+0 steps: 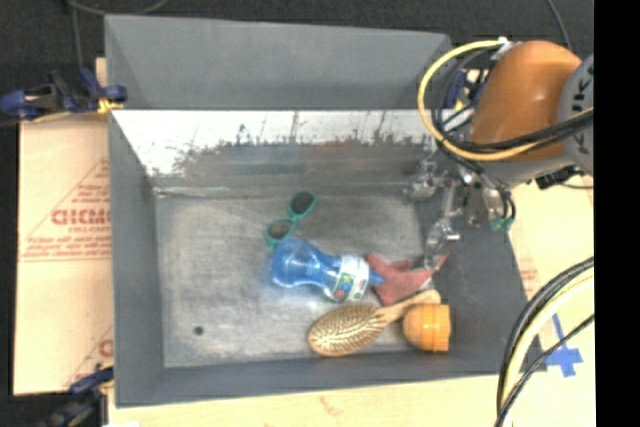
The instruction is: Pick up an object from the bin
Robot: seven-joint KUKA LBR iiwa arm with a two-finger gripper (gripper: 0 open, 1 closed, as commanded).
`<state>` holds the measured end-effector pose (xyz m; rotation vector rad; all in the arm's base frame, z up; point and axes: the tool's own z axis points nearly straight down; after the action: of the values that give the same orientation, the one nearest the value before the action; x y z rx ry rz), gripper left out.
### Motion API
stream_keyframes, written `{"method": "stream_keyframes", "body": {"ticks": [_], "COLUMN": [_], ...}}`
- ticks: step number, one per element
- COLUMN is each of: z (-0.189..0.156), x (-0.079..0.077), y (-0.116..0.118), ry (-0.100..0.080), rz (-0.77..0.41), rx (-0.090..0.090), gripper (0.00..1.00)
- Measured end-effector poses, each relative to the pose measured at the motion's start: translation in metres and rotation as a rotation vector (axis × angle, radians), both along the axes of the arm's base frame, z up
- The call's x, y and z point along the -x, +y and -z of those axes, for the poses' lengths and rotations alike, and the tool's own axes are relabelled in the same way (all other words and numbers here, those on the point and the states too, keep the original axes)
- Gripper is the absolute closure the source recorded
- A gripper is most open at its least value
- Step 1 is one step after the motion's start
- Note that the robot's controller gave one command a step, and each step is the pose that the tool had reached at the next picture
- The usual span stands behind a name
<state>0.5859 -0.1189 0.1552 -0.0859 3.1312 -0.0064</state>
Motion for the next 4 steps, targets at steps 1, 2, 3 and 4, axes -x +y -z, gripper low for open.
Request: {"method": "stream_keyframes", "body": {"ticks": [1,2,3,4], "z": [0.043,0.057,0.081,0.081], "x": [0.031,0.031,0.02,0.019], "y": [0.038,0.049,0.057,0.058], "ry": [0.005,0.008,0.006,0.006], "rz": [-0.313,-0.471,-0.434,-0.435], "rx": [-0.001,-0.002,0.002,0.002], "gripper": [0.0,0.0,1.0,1.0]}}
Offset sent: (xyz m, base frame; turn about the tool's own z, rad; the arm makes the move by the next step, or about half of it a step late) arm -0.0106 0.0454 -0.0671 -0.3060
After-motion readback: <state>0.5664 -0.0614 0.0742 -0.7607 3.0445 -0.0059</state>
